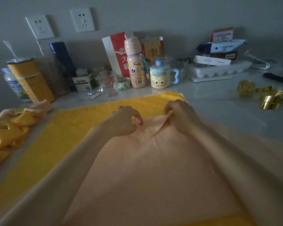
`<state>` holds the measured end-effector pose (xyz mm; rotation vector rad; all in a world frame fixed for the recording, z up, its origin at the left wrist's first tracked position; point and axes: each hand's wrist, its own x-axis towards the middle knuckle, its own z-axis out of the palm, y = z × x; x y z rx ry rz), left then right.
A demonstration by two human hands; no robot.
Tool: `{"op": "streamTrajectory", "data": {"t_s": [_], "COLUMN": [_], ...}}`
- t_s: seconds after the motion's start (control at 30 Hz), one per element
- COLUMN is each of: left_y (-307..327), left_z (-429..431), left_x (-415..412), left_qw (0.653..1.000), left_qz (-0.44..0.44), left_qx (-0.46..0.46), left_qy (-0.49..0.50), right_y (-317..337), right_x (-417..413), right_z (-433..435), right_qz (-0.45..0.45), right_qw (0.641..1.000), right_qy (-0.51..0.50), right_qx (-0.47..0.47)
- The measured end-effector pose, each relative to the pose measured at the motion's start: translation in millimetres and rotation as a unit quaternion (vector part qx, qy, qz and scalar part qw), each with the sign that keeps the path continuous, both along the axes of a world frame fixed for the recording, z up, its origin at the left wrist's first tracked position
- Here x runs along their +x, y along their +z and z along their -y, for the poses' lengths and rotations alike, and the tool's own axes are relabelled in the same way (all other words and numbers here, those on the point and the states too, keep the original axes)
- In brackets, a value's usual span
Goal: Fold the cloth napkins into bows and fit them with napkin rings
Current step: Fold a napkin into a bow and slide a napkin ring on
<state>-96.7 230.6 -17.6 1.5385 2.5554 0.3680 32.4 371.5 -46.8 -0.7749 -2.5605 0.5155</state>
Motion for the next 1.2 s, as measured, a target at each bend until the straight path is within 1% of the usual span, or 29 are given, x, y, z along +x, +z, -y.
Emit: {"op": "streamTrajectory", "data": {"t_s": [0.1,0.17,0.23,0.3,0.37,0.43,0.5,0.53,0.63,0.67,0.73,0.83,0.9,0.97,1.1,1.2], "left_y": [-3.3,-8.5,-16.9,-26.0,-31.4,-32.9,-35.0,-35.4,-33.0,-32.4,-31.9,-30.5,-31.0,-32.7,-34.8,-31.9], "left_z": [0.7,0.5,2.2,3.0,1.4,0.4,-0.3,0.5,4.3,4.1,1.9,0.1,-0.6,-0.1,2.0,3.2], "left_x": [3.6,3.2,1.2,-2.4,-4.3,-3.0,-5.2,-6.3,-8.4,-7.9,-6.0,-3.4,-0.9,2.0,4.1,6.2], "left_qw": [0.999,0.998,0.996,0.996,0.993,0.989,0.991,0.993,0.997,0.997,0.997,0.994,0.988,0.983,0.977,0.98], "left_qz": [0.026,0.027,0.02,-0.003,0.01,0.047,0.046,0.04,0.027,0.022,0.019,0.024,0.02,0.001,-0.014,-0.026], "left_qx": [0.023,0.053,0.078,0.091,0.118,0.13,0.104,0.079,-0.008,-0.026,-0.025,0.061,0.134,0.177,0.208,0.194], "left_qy": [0.003,0.013,0.022,0.021,0.024,0.055,0.075,0.076,0.071,0.069,0.068,0.087,0.08,0.057,0.035,0.028], "right_y": [-0.1,1.8,6.7,9.3,5.4,-2.0,-6.2,-6.0,-2.8,-2.9,-4.9,-6.5,-4.4,-2.4,-1.8,-2.1], "right_x": [1.4,0.2,-2.0,-5.7,-10.5,-12.2,-11.1,-10.2,-6.7,-4.9,-0.4,1.8,0.8,-0.9,-2.0,-2.1], "right_z": [3.0,9.4,20.0,32.5,43.6,48.9,46.0,42.5,28.6,23.4,16.0,10.4,11.0,12.9,17.2,19.5], "right_qz": [0.057,0.075,0.058,0.043,0.078,0.16,0.24,0.264,0.283,0.277,0.238,0.132,0.098,0.084,0.026,0.019], "right_qw": [0.995,0.99,0.992,0.991,0.983,0.969,0.955,0.952,0.954,0.958,0.97,0.99,0.994,0.996,0.998,0.995], "right_qy": [-0.005,-0.008,0.001,0.053,0.128,0.17,0.161,0.146,0.093,0.076,0.05,0.011,0.0,0.01,0.014,0.014], "right_qx": [0.087,0.12,0.114,0.115,0.105,0.082,0.063,0.055,0.028,0.017,0.012,0.045,0.044,0.037,0.058,0.098]}}
